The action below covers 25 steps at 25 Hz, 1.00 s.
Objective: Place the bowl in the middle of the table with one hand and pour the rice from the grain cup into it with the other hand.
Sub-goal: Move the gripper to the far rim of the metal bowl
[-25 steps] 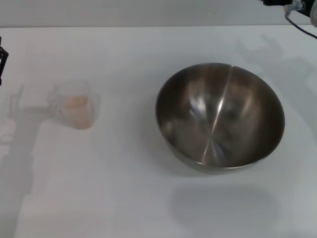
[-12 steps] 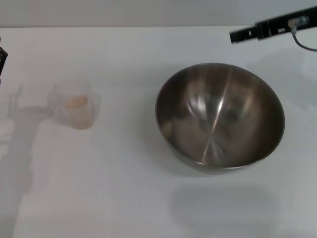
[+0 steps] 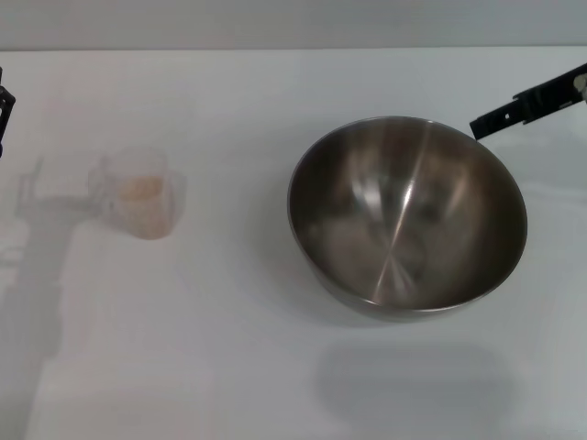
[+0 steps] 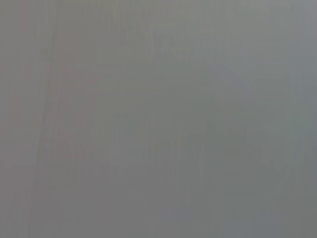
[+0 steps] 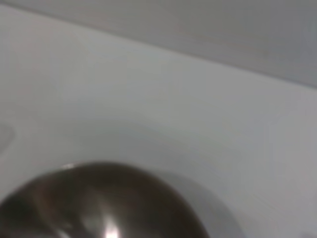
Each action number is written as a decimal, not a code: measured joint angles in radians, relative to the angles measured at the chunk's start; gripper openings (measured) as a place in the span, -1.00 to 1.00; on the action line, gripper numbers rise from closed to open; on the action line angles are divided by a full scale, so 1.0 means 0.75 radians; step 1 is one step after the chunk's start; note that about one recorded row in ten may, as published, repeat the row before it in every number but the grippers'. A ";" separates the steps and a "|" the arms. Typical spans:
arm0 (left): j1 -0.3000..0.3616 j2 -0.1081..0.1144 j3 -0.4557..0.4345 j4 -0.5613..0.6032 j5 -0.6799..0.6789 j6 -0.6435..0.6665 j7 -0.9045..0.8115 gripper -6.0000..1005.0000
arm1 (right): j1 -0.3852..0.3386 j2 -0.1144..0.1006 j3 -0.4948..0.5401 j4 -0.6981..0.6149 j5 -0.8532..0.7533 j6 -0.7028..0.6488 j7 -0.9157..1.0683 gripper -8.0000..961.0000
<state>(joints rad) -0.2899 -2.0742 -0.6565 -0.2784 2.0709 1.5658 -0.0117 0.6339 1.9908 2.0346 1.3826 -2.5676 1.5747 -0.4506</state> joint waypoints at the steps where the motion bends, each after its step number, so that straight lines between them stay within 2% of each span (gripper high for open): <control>1: 0.000 -0.001 0.000 -0.001 0.000 0.000 0.000 0.72 | 0.006 -0.001 0.000 -0.025 -0.005 0.000 -0.010 0.67; 17: 0.011 -0.004 0.012 -0.007 0.000 -0.007 -0.003 0.72 | 0.086 0.003 -0.024 -0.378 -0.018 -0.118 -0.114 0.67; 22: 0.015 -0.006 0.012 -0.007 0.000 -0.006 -0.003 0.72 | 0.091 0.005 -0.046 -0.419 -0.021 -0.157 -0.117 0.54; 25: 0.018 -0.006 0.012 -0.007 0.000 -0.002 -0.003 0.72 | 0.094 0.006 -0.048 -0.420 -0.021 -0.158 -0.117 0.28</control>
<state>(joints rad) -0.2764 -2.0786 -0.6473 -0.2838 2.0709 1.5646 -0.0138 0.7042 1.9957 1.9987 1.0677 -2.5832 1.4560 -0.5387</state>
